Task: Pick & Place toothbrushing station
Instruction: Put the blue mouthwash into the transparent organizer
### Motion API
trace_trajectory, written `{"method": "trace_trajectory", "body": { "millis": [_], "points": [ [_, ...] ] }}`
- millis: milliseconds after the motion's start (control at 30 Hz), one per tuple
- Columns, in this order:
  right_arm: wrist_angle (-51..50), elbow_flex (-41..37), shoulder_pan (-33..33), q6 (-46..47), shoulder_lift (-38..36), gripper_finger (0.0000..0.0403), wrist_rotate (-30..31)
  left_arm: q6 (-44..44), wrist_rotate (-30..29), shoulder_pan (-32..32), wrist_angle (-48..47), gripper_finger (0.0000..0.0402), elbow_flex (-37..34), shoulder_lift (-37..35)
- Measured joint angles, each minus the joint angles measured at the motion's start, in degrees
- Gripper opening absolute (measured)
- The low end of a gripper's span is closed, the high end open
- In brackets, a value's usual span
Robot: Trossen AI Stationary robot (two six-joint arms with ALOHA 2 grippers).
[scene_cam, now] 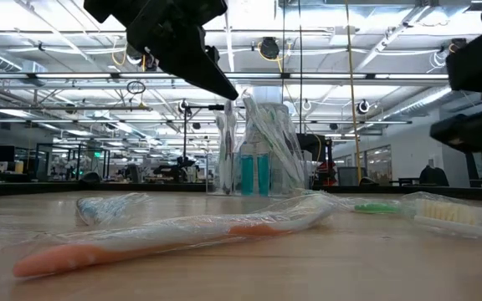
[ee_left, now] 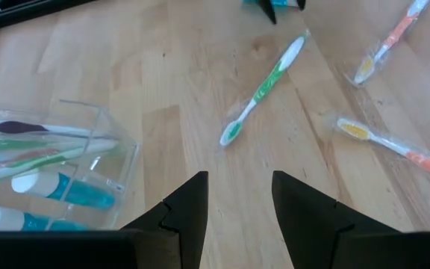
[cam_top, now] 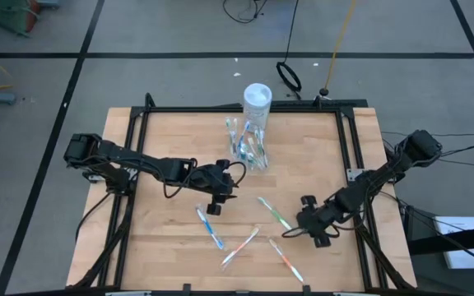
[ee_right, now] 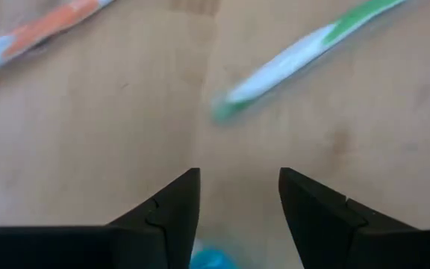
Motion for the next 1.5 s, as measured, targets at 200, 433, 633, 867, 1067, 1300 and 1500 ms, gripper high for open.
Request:
{"method": "trace_trajectory", "body": {
  "millis": [200,433,633,867,1067,1300,1500],
  "points": [
    [-0.9,0.0,1.19,-6.41,0.0,0.0173,1.24,0.02,-0.01,0.0,-0.01,0.0152,0.0,0.0],
    [-1.87,0.67,2.46,-10.27,-0.19,0.0171,-5.36,-0.04,0.0,0.0,0.05,0.0152,0.0,0.0],
    [-9.7,6.74,3.31,-14.26,-2.22,0.0171,-5.29,-1.11,0.01,0.0,0.62,0.0152,0.0,0.0],
    [-13.45,6.99,8.8,-21.92,-2.34,0.0171,-5.33,-3.02,-0.01,0.0,1.45,0.0152,0.0,0.0],
    [-12.19,4.05,11.96,-29.03,-1.94,0.0171,-1.6,-3.51,-0.03,0.0,1.45,0.0152,0.0,0.0],
    [-1.68,-3.46,11.98,-38.17,-0.95,0.0171,-0.34,-3.24,-0.03,0.0,1.43,0.0152,0.0,0.0],
    [1.39,-5.86,11.69,-44.3,-0.76,0.0149,2.7,-3.06,-0.03,0.0,1.36,0.0152,0.0,0.0]
  ]
}}
